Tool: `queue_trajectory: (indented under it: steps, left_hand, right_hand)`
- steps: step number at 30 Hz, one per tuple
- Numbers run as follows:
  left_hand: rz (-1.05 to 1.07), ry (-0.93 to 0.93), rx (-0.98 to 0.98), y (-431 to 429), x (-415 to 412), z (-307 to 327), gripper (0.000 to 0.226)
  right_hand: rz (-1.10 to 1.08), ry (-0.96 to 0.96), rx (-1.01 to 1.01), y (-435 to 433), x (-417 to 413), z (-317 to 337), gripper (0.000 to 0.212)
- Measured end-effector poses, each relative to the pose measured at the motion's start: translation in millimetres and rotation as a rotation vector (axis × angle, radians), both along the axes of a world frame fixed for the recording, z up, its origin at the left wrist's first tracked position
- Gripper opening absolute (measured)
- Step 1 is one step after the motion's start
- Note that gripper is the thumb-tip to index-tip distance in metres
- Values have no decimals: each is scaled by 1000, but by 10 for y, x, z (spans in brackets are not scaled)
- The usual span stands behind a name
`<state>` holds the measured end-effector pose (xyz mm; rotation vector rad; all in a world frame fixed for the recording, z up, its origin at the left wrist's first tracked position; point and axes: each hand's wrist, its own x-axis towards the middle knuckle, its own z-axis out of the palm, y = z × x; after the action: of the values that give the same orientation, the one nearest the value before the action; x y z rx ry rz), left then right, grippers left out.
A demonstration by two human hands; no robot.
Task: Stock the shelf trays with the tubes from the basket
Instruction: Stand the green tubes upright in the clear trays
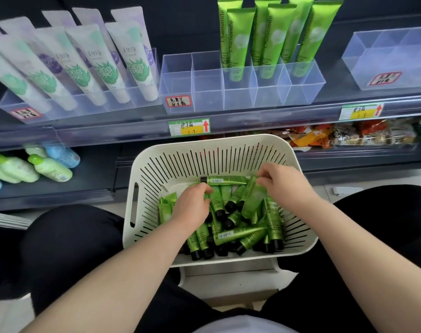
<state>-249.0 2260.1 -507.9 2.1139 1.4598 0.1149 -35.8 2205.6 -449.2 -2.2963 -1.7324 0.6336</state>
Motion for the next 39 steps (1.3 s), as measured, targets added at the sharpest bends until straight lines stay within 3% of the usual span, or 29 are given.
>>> queue_trajectory:
  steps: [3, 9, 15, 21, 24, 31, 35, 39]
  left_hand:
    - [-59, -24, -25, -34, 91, 61, 26]
    - [-252, 86, -420, -199, 394, 31, 25]
    - [-341, 315, -379, -327, 793, 2, 57]
    - [-460, 519, -228, -384, 912, -39, 25]
    - [-379, 430, -227, -345, 829, -40, 15]
    - [3, -130, -255, -131, 377, 210, 38]
    - [55, -258, -160, -5, 228, 434, 21]
    - [65, -380, 0, 149, 197, 787, 22]
  right_hand:
    - [-58, -13, 178, -14, 85, 81, 6]
    - [-36, -96, 329, -96, 119, 37, 13]
    - [14, -181, 439, -153, 133, -85, 9]
    - [16, -233, 451, -181, 136, -152, 5]
    - [28, -182, 402, -178, 115, -166, 10]
    - [70, -106, 374, -162, 28, -109, 15]
    - [69, -82, 433, -130, -27, 30, 15]
    - [31, -52, 479, -30, -39, 269, 14]
